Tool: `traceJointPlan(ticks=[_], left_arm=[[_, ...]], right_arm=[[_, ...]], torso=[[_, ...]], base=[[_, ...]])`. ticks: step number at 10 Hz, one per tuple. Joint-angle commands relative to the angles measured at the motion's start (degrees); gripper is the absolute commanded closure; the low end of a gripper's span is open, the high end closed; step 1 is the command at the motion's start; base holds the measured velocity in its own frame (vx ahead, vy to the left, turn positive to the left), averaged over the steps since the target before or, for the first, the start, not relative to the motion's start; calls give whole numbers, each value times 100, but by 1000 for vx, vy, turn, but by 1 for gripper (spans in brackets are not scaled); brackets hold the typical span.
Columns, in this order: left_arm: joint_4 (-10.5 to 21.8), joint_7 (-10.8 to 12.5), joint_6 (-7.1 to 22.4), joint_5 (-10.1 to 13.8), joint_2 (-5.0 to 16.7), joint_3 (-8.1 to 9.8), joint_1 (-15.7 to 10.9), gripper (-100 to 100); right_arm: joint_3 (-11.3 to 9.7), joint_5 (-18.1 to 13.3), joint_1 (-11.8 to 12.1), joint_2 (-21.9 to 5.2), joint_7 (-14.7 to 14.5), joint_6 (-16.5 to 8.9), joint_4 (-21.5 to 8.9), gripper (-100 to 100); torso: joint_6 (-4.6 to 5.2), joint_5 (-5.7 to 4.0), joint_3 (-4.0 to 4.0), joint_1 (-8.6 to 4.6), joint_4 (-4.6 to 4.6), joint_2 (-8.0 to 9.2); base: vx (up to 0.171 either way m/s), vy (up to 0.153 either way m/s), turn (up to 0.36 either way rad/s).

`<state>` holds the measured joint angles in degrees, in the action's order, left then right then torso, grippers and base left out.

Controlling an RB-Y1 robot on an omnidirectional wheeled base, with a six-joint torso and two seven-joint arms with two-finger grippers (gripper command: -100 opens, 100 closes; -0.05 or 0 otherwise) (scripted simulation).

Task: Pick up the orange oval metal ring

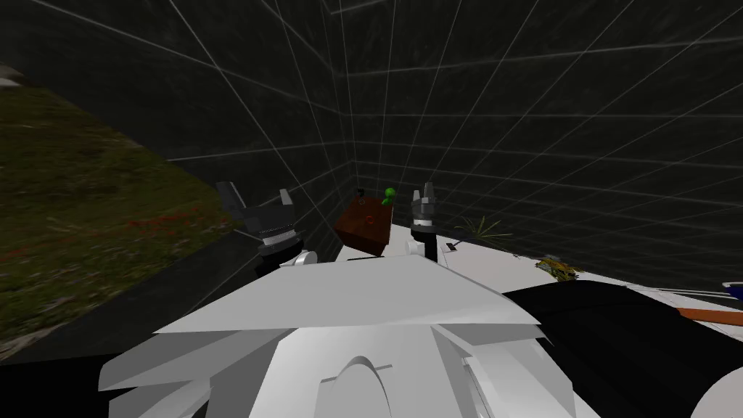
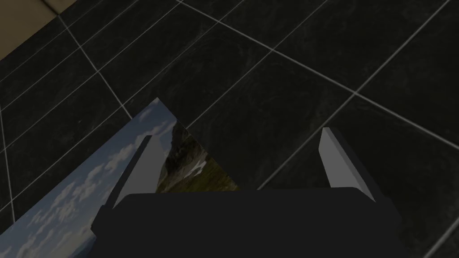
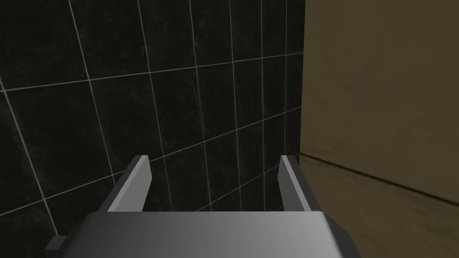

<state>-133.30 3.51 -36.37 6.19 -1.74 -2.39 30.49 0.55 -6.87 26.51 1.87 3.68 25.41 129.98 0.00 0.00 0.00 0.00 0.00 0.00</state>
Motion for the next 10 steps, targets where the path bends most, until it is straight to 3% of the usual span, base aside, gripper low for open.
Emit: traceJointPlan(ticks=[1,6,10], left_arm=[[0,0,0,0,0,0,0,0],[0,0,0,0,0,-1,-1,0],[0,0,0,0,0,-1,-1,0]], right_arm=[[56,116,-11,-178,170,8,-106,-100],[313,653,-67,-633,937,21,-653,-100],[463,958,-102,-802,1518,22,-980,-100]], torso=[[0,0,0,0,0,0],[-3,1,12,3,5,21],[-4,1,9,3,3,15]], base=[[-20,5,240],[-50,10,262],[-38,16,209]])
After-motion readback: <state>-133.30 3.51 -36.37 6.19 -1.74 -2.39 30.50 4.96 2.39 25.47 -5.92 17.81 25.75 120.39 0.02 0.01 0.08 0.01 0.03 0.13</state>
